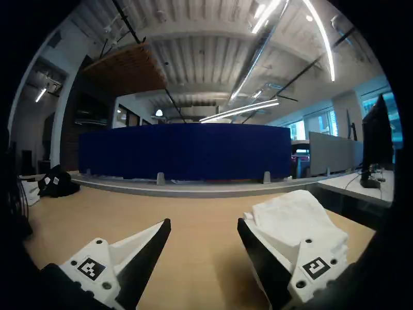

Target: Fold towel

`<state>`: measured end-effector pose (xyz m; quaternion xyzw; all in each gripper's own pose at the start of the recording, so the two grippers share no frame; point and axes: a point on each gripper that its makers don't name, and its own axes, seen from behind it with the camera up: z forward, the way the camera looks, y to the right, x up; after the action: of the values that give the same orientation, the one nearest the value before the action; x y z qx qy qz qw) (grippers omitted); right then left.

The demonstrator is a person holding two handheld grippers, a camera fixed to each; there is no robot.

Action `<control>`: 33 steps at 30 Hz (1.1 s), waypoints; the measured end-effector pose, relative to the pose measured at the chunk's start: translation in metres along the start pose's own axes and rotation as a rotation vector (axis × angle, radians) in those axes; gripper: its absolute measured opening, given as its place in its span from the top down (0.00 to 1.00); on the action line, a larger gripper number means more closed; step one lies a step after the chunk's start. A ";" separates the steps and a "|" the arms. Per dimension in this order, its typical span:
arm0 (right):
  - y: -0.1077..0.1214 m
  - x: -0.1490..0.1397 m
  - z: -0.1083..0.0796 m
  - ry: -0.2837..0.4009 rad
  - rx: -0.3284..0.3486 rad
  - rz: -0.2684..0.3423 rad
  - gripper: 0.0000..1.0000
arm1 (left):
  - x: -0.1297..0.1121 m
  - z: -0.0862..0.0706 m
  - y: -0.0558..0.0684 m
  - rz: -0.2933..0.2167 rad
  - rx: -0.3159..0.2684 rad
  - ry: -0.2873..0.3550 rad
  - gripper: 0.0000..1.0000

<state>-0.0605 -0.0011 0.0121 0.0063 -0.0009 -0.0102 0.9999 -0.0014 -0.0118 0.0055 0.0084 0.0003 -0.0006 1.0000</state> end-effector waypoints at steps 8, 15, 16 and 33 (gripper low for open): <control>0.000 0.000 0.000 0.000 0.000 0.000 0.00 | -0.001 0.000 0.000 0.000 0.000 0.000 0.07; 0.000 0.000 -0.002 0.000 0.000 0.000 0.00 | 0.000 0.000 0.000 0.000 0.000 0.000 0.08; 0.000 0.000 -0.002 0.000 0.000 0.000 0.00 | 0.000 0.000 0.000 0.000 0.000 0.000 0.08; -0.001 0.001 -0.006 0.000 0.001 0.000 0.00 | 0.002 0.001 -0.001 -0.002 0.000 0.000 0.07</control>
<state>-0.0594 -0.0016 0.0062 0.0068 -0.0010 -0.0100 0.9999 0.0002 -0.0133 0.0066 0.0086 0.0001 -0.0014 1.0000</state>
